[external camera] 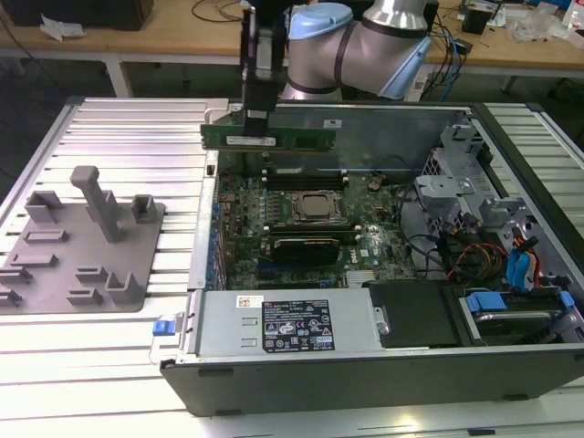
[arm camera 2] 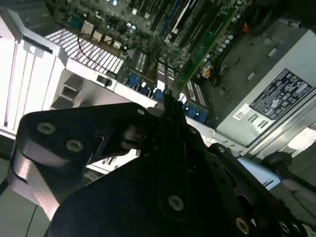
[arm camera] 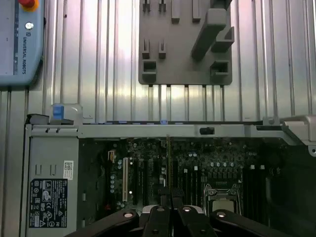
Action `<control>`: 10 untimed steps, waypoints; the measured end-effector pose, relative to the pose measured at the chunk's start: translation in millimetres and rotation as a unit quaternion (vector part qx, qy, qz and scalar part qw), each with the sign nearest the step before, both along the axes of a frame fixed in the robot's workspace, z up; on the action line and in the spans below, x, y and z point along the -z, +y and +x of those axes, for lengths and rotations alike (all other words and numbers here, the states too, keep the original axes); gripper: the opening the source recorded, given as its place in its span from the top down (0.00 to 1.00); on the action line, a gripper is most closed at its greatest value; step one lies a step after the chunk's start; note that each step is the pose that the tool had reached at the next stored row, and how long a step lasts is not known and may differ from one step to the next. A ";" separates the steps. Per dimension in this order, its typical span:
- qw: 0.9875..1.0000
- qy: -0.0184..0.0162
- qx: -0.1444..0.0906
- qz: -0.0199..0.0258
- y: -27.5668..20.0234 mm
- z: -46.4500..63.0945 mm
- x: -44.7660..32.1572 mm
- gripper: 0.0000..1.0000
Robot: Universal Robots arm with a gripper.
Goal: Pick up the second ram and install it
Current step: 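Pick up the second ram and move it above second insertion slot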
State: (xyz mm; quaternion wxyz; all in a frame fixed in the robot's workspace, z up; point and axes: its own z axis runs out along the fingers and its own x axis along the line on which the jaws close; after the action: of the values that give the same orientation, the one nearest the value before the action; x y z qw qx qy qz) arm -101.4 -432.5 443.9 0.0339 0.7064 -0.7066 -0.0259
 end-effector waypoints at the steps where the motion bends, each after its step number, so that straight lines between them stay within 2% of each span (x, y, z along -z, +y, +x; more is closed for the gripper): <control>1: 1.000 0.000 0.000 0.000 0.7 6.4 2.3 0.91; 2: 1.000 0.000 0.000 0.000 1.7 15.4 5.9 0.91; 8: 1.000 0.000 0.000 0.000 5.7 38.8 15.7 0.91; 10: 1.000 0.000 0.000 0.000 8.4 46.9 20.4 0.91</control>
State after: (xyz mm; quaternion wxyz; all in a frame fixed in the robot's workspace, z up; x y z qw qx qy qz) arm -54.5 -424.2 423.5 0.0339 0.7064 -0.7066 -0.0259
